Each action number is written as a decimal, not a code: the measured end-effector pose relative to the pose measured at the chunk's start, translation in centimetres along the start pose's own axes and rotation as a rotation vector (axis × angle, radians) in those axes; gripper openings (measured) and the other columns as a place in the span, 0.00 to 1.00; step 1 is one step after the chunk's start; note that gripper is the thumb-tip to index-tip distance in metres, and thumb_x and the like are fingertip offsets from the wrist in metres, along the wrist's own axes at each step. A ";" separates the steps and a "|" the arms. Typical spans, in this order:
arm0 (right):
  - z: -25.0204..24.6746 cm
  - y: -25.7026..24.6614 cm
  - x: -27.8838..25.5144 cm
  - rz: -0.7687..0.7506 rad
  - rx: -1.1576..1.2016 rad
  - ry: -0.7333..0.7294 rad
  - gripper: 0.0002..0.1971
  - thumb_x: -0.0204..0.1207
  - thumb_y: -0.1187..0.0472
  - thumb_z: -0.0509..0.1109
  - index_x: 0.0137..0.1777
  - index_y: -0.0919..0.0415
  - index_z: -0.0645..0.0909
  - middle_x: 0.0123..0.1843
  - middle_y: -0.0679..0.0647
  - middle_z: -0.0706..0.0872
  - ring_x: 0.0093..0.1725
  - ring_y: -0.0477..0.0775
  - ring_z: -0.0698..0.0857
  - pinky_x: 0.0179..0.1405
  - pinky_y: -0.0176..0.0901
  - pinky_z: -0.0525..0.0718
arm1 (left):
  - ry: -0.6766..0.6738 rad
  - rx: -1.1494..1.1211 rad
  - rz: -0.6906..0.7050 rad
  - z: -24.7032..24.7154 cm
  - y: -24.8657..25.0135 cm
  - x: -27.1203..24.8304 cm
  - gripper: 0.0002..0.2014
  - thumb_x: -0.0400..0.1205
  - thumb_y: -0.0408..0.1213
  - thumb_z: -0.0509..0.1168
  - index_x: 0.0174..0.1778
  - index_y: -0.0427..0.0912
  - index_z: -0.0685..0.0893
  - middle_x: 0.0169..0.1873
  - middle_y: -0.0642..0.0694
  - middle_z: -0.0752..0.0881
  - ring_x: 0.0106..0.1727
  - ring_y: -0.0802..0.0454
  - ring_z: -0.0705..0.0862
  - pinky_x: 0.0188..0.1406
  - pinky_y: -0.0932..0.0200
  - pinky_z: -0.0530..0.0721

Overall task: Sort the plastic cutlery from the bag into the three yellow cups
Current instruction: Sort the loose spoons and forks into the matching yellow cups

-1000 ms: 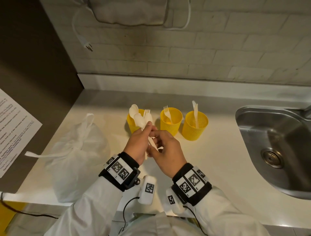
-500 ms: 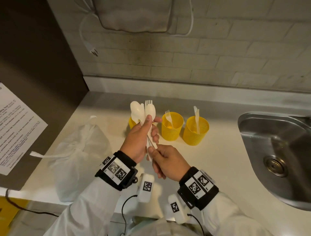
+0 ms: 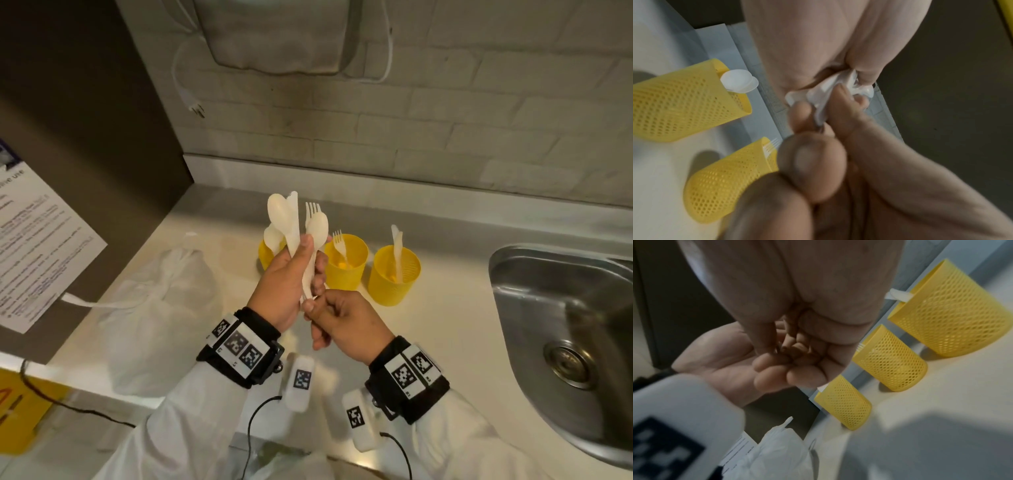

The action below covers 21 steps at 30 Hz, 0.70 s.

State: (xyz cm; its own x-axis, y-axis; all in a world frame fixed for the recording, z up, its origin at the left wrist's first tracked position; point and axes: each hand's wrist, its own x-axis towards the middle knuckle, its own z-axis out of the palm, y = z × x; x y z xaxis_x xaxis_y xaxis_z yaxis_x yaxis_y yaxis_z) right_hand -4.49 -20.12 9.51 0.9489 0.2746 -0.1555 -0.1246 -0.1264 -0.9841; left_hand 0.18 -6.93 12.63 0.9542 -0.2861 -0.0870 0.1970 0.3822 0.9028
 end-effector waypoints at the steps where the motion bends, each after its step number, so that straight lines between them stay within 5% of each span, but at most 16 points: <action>1: -0.2 0.1 -0.2 0.005 0.020 -0.024 0.10 0.87 0.60 0.70 0.45 0.65 0.81 0.29 0.55 0.88 0.26 0.51 0.87 0.29 0.38 0.84 | 0.006 -0.001 -0.004 0.2 0.0 -0.1 0.19 0.90 0.54 0.58 0.64 0.43 0.83 0.32 0.48 0.74 0.25 0.55 0.70 0.24 0.60 0.63; 4: -0.8 0.6 -0.7 0.012 0.046 -0.086 0.08 0.86 0.62 0.71 0.47 0.67 0.83 0.32 0.57 0.90 0.29 0.52 0.87 0.34 0.41 0.85 | 0.019 0.007 0.003 0.7 0.0 -0.5 0.27 0.89 0.56 0.59 0.70 0.35 0.79 0.30 0.47 0.72 0.24 0.55 0.67 0.23 0.59 0.64; 6: -1.0 0.7 -1.0 -0.013 0.020 -0.085 0.11 0.86 0.61 0.70 0.45 0.67 0.85 0.32 0.57 0.90 0.29 0.51 0.86 0.35 0.42 0.85 | 0.008 0.013 -0.001 1.0 -0.2 -0.9 0.28 0.87 0.58 0.59 0.73 0.39 0.80 0.31 0.47 0.73 0.25 0.54 0.67 0.25 0.58 0.63; 11: -1.4 0.4 -1.4 -0.039 0.049 -0.088 0.10 0.86 0.64 0.70 0.46 0.72 0.85 0.33 0.60 0.90 0.30 0.51 0.85 0.36 0.42 0.85 | 0.016 0.041 -0.011 1.5 -0.4 -1.1 0.27 0.89 0.57 0.60 0.68 0.33 0.79 0.30 0.45 0.74 0.24 0.52 0.67 0.21 0.60 0.62; 16: -4.8 -0.4 -1.3 -0.014 -0.071 -0.115 0.04 0.83 0.73 0.68 0.54 0.69 0.84 0.37 0.60 0.90 0.33 0.57 0.87 0.35 0.37 0.85 | 0.025 0.030 -0.010 1.4 0.4 -1.1 0.13 0.92 0.49 0.58 0.54 0.57 0.89 0.31 0.46 0.77 0.24 0.54 0.64 0.24 0.57 0.54; 21: -11.4 -4.1 0.3 -0.090 -0.315 0.017 0.07 0.84 0.71 0.68 0.56 0.59 0.82 0.39 0.59 0.90 0.33 0.56 0.88 0.33 0.38 0.83 | 0.051 0.069 -0.021 1.9 1.0 -1.2 0.09 0.94 0.44 0.54 0.66 0.52 0.77 0.30 0.44 0.79 0.21 0.55 0.65 0.22 0.61 0.57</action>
State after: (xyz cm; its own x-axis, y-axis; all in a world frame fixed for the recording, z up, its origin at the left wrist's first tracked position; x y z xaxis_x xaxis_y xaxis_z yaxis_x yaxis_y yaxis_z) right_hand -0.39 -30.34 14.50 0.9571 0.2825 -0.0648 0.0535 -0.3918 -0.9185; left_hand -1.18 -7.89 14.41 0.9607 -0.2474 -0.1261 0.2029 0.3151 0.9271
